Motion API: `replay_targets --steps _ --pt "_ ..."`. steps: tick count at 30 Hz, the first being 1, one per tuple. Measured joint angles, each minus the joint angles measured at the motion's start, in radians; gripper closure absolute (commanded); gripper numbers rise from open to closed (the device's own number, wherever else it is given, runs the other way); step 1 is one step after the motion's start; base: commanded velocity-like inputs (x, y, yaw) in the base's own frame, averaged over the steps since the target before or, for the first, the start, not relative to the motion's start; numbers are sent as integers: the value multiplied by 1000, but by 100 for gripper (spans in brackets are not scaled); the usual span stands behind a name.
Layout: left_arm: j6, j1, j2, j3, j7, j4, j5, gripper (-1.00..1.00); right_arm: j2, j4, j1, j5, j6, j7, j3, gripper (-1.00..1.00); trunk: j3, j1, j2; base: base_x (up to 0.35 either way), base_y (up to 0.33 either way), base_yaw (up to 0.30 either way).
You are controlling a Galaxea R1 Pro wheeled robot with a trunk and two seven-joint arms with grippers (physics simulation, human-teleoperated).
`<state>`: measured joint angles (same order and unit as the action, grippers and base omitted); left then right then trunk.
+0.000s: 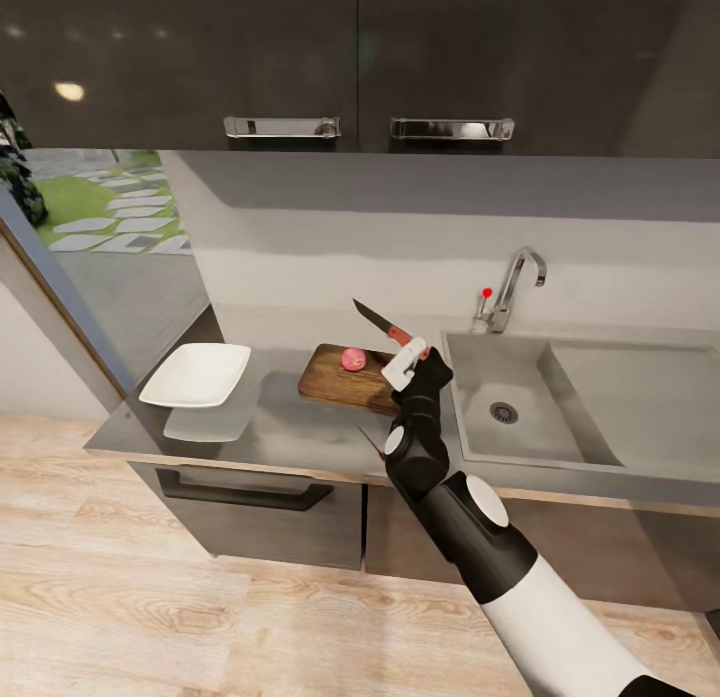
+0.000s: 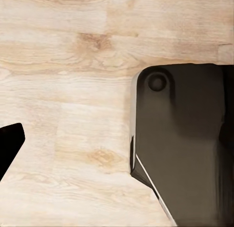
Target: In the kitchen, take the Vidalia onion out of the sink, dice it on the chopping board with the paring knife, put the diced onion into the bowl on the countertop, then place both the paring knife and the chopping board into the sink.
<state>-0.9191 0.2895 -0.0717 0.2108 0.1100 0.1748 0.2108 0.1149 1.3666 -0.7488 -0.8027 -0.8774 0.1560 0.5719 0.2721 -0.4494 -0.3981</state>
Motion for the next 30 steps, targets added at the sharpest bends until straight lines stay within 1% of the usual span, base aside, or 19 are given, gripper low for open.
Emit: replay_targets --steps 2,3,6,8,10,11,14,17,21,28,30 --pt "48 -4 6 1 -2 10 -3 -100 -2 -3 0 -4 0 -1 1 100 0 0 0 59 3 0" --pt "60 -5 13 1 -2 18 -4 -100 -2 -3 0 -4 1 -1 1 100 0 0 0 119 38 0" --pt "76 -6 26 0 0 29 -3 -100 2 -4 0 -11 -1 -1 4 100 0 0 0 190 101 0" --pt "79 -6 28 0 1 30 -3 -100 4 -4 0 -32 -12 -1 18 100 0 0 0 233 147 0" --pt "80 -6 29 0 2 31 -4 -100 4 -4 0 -55 -42 -3 47 100 0 0 0 182 130 0" --pt "80 -6 29 0 2 31 -4 -100 3 -4 0 -63 -71 -7 98 100 0 0 0 97 73 0" --pt "81 -6 29 0 2 32 -4 -100 4 -6 0 -70 -80 -7 124 100 0 0 0 43 32 0" --pt "81 -6 29 0 2 31 -4 -100 4 -23 0 -71 -83 -9 132 100 0 0 0 13 9 0" --pt "82 -6 29 0 2 30 -4 -100 6 -86 0 -71 -84 -8 136 100 0 0 0 3 2 0" --pt "82 -6 29 0 2 27 -2 -100 8 -107 0 -77 -88 -8 138 100 0 0 0 -31 -30 0" --pt "82 -6 29 0 2 26 -2 -100 9 -108 0 -77 -95 -8 146 100 0 0 0 -36 -35 0"
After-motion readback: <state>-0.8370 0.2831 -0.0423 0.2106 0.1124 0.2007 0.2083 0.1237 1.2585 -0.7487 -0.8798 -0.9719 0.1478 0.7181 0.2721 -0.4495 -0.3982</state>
